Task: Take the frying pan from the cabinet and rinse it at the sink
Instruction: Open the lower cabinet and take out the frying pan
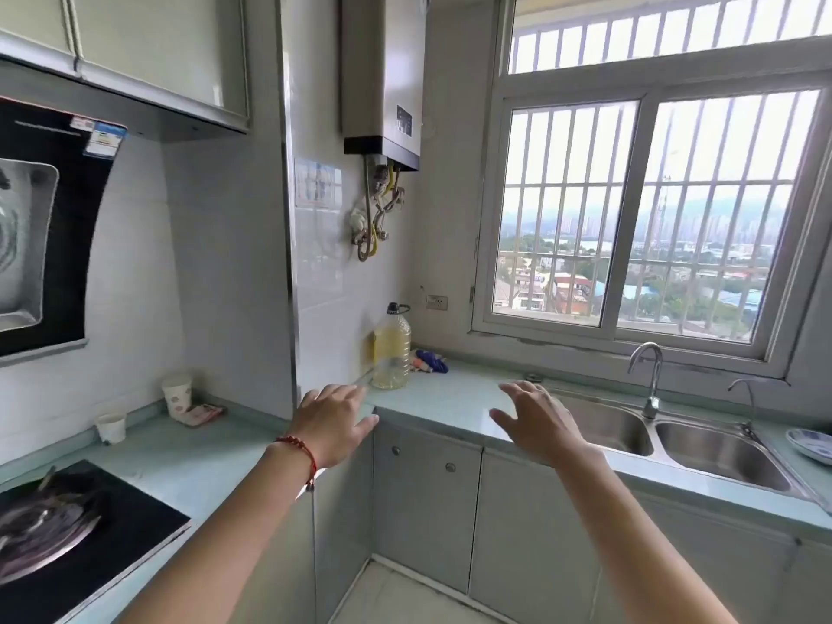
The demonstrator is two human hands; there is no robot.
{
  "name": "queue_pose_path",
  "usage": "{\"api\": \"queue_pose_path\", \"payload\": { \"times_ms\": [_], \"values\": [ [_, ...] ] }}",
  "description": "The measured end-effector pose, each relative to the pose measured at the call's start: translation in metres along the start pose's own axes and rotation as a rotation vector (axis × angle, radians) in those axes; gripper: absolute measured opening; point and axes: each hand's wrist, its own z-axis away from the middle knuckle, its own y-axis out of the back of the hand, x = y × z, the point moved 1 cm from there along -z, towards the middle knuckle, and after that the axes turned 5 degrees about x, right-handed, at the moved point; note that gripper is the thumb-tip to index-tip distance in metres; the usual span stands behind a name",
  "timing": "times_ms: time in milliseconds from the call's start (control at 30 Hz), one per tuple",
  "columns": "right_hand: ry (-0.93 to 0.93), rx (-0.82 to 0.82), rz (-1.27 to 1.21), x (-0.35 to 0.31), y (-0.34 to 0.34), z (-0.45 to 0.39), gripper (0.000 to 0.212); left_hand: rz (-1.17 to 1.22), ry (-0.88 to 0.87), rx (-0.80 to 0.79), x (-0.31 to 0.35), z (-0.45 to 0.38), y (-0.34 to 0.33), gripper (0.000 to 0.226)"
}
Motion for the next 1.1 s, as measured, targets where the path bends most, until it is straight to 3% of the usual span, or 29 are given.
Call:
{"api": "queue_pose_path", "payload": {
  "times_ms": [367,633,867,1100],
  "values": [
    [0.005,-0.109,0.054,0.017,-0.069,0.064,0.055,0.011,0.011,-0.087,0.005,0.072,-0.063,0.056],
    [0.001,-0.159,0.039,0.022,-0.107,0.113,0.055,0.061,0.032,-0.077,0.005,0.129,-0.102,0.084],
    [0.032,-0.208,0.021,0.011,-0.125,0.130,0.055,0.011,0.140,-0.168,-0.009,0.170,-0.115,0.060],
    [0.170,-0.263,-0.054,-0.033,-0.147,0.134,0.054,-0.077,0.274,-0.171,-0.035,0.220,-0.098,0.055]
  ]
}}
